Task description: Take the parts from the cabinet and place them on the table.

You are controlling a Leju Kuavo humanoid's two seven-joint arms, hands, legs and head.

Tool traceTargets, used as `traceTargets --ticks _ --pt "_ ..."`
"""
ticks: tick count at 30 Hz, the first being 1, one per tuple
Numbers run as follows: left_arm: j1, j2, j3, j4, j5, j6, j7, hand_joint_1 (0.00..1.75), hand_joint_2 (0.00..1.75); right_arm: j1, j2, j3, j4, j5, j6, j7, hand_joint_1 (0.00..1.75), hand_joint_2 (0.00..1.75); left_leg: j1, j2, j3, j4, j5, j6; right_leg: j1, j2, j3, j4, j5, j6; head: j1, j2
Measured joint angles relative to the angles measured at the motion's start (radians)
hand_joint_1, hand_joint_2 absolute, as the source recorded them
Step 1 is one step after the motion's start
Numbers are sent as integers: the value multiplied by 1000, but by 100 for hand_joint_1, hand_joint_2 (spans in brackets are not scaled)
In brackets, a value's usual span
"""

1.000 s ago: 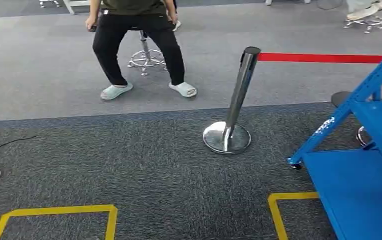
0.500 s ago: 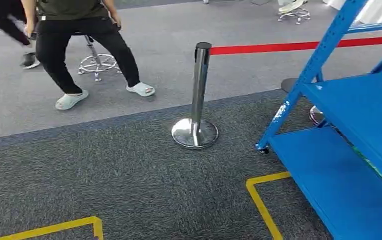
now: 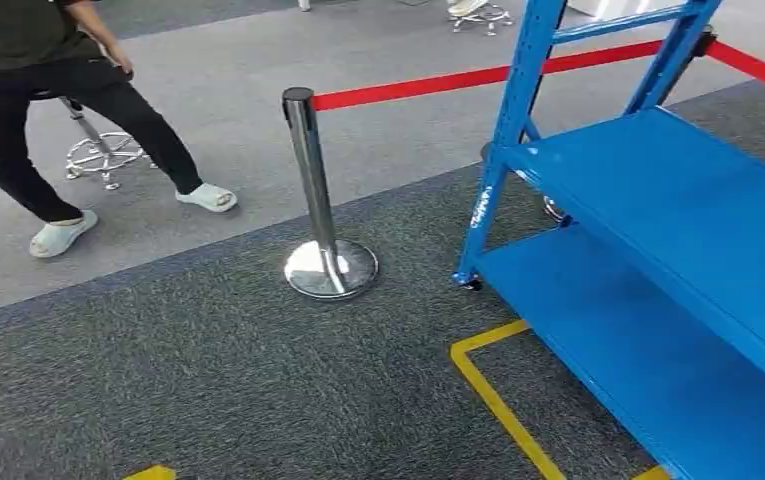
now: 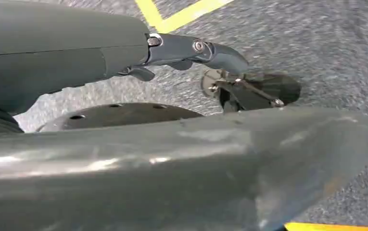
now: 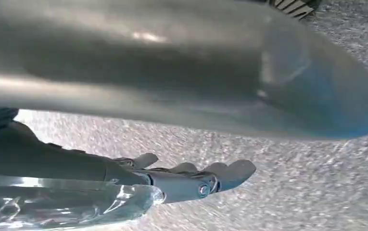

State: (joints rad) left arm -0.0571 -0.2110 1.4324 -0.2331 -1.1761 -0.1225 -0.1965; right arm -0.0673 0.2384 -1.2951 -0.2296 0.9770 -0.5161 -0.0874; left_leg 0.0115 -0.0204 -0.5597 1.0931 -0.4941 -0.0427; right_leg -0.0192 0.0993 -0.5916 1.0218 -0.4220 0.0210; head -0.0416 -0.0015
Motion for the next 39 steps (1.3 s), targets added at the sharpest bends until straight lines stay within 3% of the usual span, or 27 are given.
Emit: traceTargets --ticks 1,2,6,7,8,9,11,12,13,15,16,17,21,22,23,24,26,27,28,30,31,32,33,36,37,38,39 --pt "0 0 0 0 -1 0 0 0 0 -1 0 0 0 -1 0 0 0 0 9 -49 36 -71 24 -4 -2 11 -3 0 3 6 -1 0" --pt "0 -1 0 0 -4 0 0 0 0 -5 0 0 0 -2 0 0 0 0 13 -79 50 -117 12 -4 4 27 -12 10 2 14 -3 0" --pt "-1 3 0 0 8 -30 18 0 0 9 0 -1 0 -18 4 -44 0 0 6 -33 43 -115 24 28 -9 68 -31 -12 23 46 -1 0" --pt "-2 7 0 0 16 -47 17 0 0 9 1 -3 0 -24 3 -52 0 0 4 -20 41 -116 28 37 -4 8 -38 6 7 42 2 0" --pt "1 8 1 0 19 -64 11 0 0 6 1 -4 0 -28 0 -52 0 0 1 -7 39 -116 29 43 1 -47 -62 60 -36 41 12 0" --pt "6 10 1 0 22 -71 8 0 0 1 1 -6 0 -31 -2 -44 0 0 -4 11 39 -116 29 47 1 -75 -98 145 -87 43 18 0" --pt "13 16 3 0 28 -72 2 0 0 -2 2 -7 0 -31 -4 -13 0 0 -12 46 37 -116 28 48 1 -89 -162 303 -158 43 18 0" --pt "14 21 5 0 32 -72 0 0 0 0 2 -7 0 -31 -4 -1 0 0 -14 62 36 -116 28 49 1 -91 -168 328 -162 42 17 0" --pt "13 24 6 0 34 -72 -1 0 0 2 2 -8 0 -32 -4 5 0 0 -15 77 36 -115 28 49 1 -92 -143 298 -141 41 18 0" --pt "11 28 9 0 34 -72 -3 0 0 2 2 -8 0 -33 -5 10 0 0 -16 100 40 -115 26 47 5 -113 -37 124 -68 35 18 0" --pt "10 29 10 0 33 -72 -3 0 0 0 2 -8 0 -33 -4 8 0 0 -16 110 45 -115 24 44 11 -160 21 34 -42 30 18 0" --pt "11 29 10 0 31 -71 -2 0 0 -3 3 -8 0 -33 -1 1 0 0 -24 120 47 -112 19 37 15 -197 36 6 -45 20 19 0" --pt "7 34 11 0 22 -57 34 0 0 -3 8 -10 0 -50 5 -38 0 0 -20 159 56 -117 20 15 18 -143 20 -1 -32 -2 17 0" --pt "5 36 11 0 19 -58 35 0 0 -4 11 -15 0 -60 5 -45 0 0 -15 123 52 -108 10 4 10 -131 28 -6 -24 -10 15 0" --pt "5 39 10 0 3 -61 36 0 0 -6 11 -18 0 -61 4 -45 0 0 -14 66 36 -71 -23 -2 9 -121 24 -6 -19 -15 11 0" --pt "7 40 6 0 -10 -64 34 0 0 -8 13 -19 0 -65 3 -44 0 0 -12 40 4 2 -69 -5 7 -109 19 -6 -16 -19 10 0" --pt "13 48 4 0 2 -74 -1 0 0 -10 19 -27 0 -77 2 -50 0 0 -10 28 -76 170 -138 -10 7 -78 11 -6 -11 -21 8 0" --pt "14 49 4 0 8 -75 -14 0 0 -10 20 -31 0 -80 0 -52 0 0 -8 26 -96 205 -139 -11 6 -62 10 -6 -9 -19 8 0" --pt "13 52 4 0 11 -75 -19 0 0 -9 20 -32 0 -81 -1 -52 0 0 -7 25 -92 193 -116 -11 5 -48 10 -6 -7 -17 8 0" --pt "11 58 4 0 14 -76 -25 0 0 -10 22 -33 0 -83 -2 -52 0 0 -1 18 -31 58 -24 -12 1 -15 10 -6 -3 -10 9 0" --pt "11 60 4 0 15 -76 -27 0 0 -12 23 -33 0 -84 -2 -52 0 0 6 -11 17 -41 20 -17 -2 2 9 -6 -1 -4 8 0" --pt "10 60 5 0 21 -77 -31 0 0 -14 23 -33 0 -84 -2 -50 0 0 16 -78 41 -100 25 -21 0 14 4 -3 2 4 3 0" --pt "9 60 6 0 31 -82 -38 0 0 -18 24 -33 0 -82 -2 -45 0 0 17 -80 44 -120 18 -11 3 29 -7 5 2 9 2 0" --pt "9 72 21 0 59 -95 -45 0 0 -14 30 -33 0 -61 -14 -31 0 0 11 -47 41 -115 24 13 -5 62 -23 -15 18 33 4 0" --pt "7 74 23 0 67 -95 -38 0 0 -15 31 -33 0 -54 -18 -31 0 0 15 -26 40 -119 30 24 -6 52 -24 -8 16 35 3 0" --pt "6 81 28 0 70 -92 -23 0 0 -16 34 -33 0 -46 -30 -34 0 0 12 -17 39 -119 31 33 2 -14 -38 28 -16 33 13 0" --pt "9 84 34 0 70 -87 -10 0 0 -19 34 -32 0 -43 -34 -35 0 0 9 -2 38 -119 31 36 5 -55 -69 94 -61 34 20 0"
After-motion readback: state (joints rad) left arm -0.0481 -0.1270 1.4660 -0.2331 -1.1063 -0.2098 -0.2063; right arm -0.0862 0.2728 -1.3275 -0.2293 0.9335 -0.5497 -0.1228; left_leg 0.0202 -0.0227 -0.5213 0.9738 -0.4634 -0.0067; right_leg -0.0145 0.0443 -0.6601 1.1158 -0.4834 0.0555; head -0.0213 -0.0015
